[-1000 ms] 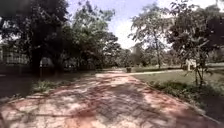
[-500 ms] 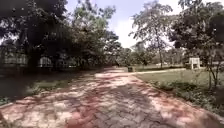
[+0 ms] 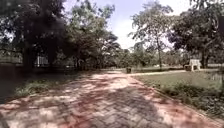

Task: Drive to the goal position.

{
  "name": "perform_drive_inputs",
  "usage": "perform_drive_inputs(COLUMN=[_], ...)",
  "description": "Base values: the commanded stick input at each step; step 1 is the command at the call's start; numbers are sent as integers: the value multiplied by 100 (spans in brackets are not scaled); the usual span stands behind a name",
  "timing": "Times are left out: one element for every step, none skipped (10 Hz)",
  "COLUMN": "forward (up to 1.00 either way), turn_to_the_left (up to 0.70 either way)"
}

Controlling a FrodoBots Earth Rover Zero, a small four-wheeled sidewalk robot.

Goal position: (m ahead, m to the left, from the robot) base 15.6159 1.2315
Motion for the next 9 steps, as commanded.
perform_drive_inputs(forward=[70,70,70,70,70,70,70,70,70], turn_to_the_left=[0,0,0,0,0,0,0,0,0])
